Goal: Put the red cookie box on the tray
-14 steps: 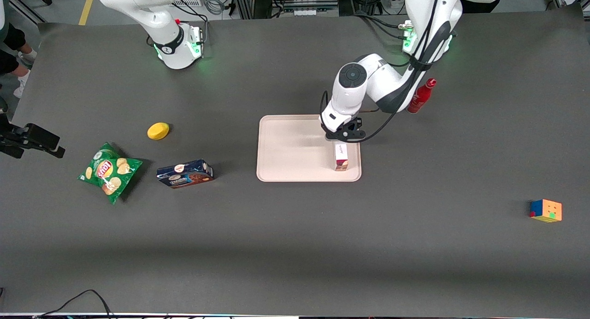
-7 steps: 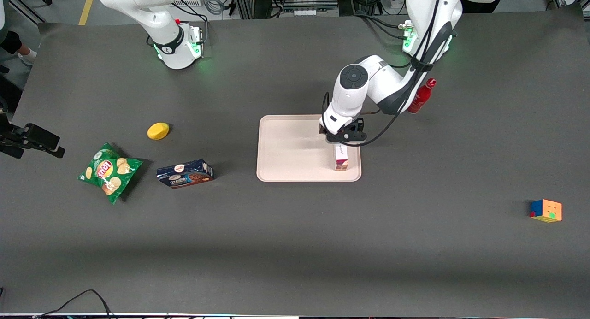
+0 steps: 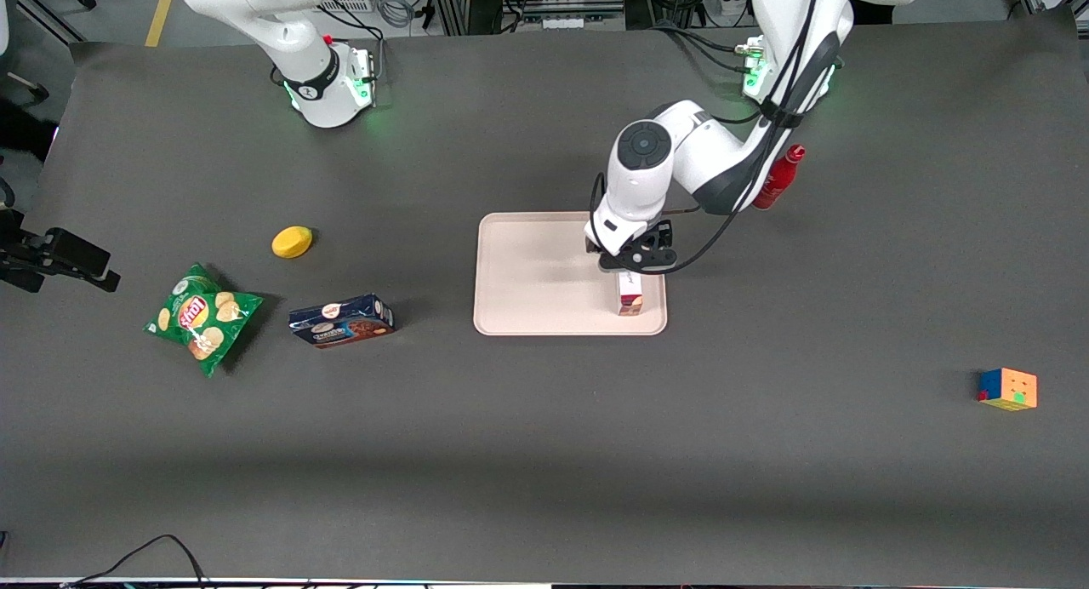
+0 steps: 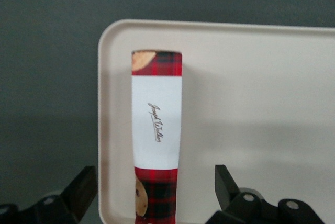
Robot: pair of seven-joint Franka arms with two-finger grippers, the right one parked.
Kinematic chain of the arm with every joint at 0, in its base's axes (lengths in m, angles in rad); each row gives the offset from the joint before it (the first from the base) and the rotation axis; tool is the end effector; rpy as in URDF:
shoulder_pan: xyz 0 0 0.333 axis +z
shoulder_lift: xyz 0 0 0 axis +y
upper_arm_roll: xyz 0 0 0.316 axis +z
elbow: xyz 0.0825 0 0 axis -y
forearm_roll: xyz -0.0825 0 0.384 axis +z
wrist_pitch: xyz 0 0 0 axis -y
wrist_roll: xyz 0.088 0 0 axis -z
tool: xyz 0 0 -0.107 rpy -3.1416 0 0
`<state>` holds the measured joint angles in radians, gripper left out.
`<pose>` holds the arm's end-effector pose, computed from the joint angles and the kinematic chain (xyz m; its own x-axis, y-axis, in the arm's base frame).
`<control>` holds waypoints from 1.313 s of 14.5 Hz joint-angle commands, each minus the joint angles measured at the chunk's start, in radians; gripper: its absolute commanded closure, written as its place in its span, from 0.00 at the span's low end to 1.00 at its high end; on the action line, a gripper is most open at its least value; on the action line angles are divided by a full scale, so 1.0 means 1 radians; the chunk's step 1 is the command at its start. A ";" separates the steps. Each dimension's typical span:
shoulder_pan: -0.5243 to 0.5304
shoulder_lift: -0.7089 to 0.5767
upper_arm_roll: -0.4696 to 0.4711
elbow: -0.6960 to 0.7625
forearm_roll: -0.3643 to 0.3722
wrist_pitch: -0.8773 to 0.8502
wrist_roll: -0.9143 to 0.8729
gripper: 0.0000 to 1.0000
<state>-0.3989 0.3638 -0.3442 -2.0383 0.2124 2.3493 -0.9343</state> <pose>0.4421 -0.3953 0.2713 0.9983 0.0588 0.0060 0.0589 -0.9976 -0.0367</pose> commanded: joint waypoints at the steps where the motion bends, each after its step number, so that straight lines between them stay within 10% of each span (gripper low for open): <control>1: -0.005 -0.042 -0.010 0.240 0.010 -0.356 0.018 0.00; 14: 0.012 -0.385 0.374 0.273 -0.080 -0.633 0.685 0.00; 19: 0.011 -0.405 0.592 0.273 -0.229 -0.620 0.905 0.00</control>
<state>-0.3765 -0.0120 0.1731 -1.7468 0.0356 1.7244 -0.1116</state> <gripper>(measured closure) 0.000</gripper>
